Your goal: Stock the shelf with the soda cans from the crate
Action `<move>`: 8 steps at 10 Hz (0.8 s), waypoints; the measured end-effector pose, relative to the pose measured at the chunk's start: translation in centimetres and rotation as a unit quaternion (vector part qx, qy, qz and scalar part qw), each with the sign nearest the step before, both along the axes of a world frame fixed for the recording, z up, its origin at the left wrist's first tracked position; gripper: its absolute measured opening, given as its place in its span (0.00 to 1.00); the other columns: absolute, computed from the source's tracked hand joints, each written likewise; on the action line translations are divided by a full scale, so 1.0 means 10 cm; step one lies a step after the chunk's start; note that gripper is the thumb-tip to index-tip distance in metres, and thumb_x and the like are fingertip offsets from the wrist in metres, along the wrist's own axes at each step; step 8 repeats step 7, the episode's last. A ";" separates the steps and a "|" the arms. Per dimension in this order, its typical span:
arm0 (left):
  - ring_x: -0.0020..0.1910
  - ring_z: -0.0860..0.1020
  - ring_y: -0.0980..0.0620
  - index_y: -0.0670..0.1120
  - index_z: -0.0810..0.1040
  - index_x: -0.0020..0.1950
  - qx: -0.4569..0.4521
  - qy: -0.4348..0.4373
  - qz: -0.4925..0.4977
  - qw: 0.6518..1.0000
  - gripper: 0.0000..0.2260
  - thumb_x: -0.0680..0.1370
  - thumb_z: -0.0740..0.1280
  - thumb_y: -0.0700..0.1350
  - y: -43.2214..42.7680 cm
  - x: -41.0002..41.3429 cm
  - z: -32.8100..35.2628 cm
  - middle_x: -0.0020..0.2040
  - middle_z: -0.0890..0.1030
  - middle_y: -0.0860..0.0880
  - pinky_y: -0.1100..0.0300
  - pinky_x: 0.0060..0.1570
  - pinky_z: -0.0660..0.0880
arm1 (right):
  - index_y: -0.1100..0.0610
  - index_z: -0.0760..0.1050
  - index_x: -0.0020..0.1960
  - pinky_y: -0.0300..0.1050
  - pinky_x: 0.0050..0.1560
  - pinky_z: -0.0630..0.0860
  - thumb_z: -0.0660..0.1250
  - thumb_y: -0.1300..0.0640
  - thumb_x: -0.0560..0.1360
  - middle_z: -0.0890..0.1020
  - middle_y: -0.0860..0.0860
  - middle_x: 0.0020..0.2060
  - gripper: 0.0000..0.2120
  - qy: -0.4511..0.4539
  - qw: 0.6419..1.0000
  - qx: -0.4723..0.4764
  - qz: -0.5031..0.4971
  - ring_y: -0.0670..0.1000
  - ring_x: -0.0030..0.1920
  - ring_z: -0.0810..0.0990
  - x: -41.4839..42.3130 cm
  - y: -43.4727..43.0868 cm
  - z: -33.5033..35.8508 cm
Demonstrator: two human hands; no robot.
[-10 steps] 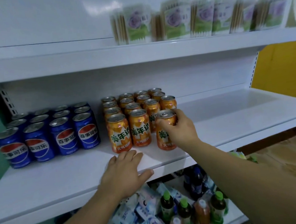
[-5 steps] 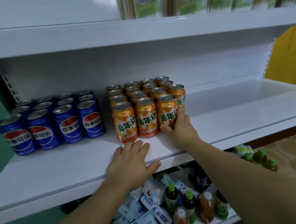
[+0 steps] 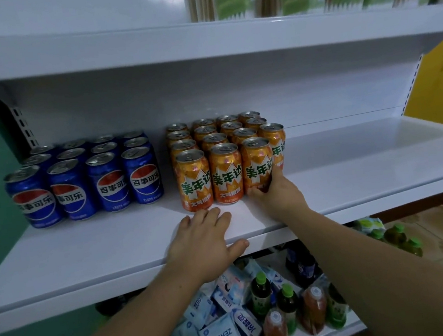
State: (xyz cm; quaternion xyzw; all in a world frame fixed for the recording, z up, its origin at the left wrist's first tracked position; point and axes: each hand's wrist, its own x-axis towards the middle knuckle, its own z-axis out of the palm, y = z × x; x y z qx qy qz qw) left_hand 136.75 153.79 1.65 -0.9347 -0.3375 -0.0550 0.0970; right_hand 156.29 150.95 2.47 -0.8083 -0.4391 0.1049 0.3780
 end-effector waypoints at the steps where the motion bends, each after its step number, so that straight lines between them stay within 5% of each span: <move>1: 0.71 0.60 0.49 0.51 0.58 0.75 -0.003 -0.002 0.001 1.000 0.42 0.67 0.35 0.69 0.00 0.00 -0.01 0.74 0.62 0.51 0.50 0.68 0.60 | 0.51 0.41 0.78 0.58 0.67 0.68 0.70 0.35 0.69 0.64 0.55 0.73 0.52 -0.013 1.000 0.023 0.008 0.58 0.70 0.68 -0.04 0.00 0.00; 3: 0.69 0.61 0.49 0.51 0.59 0.74 0.000 -0.008 0.002 1.000 0.41 0.67 0.35 0.68 0.00 0.01 -0.01 0.73 0.63 0.51 0.50 0.67 0.61 | 0.51 0.32 0.77 0.60 0.69 0.65 0.72 0.38 0.69 0.58 0.54 0.77 0.57 0.015 0.996 0.082 -0.009 0.59 0.73 0.64 -0.22 0.08 -0.01; 8: 0.70 0.61 0.48 0.50 0.61 0.74 -0.039 -0.010 0.007 0.999 0.43 0.66 0.35 0.69 -0.03 -0.02 0.05 0.72 0.64 0.51 0.49 0.68 0.61 | 0.51 0.46 0.78 0.59 0.68 0.68 0.67 0.34 0.71 0.67 0.56 0.71 0.47 0.018 1.000 0.000 -0.016 0.60 0.69 0.69 -0.17 -0.05 0.05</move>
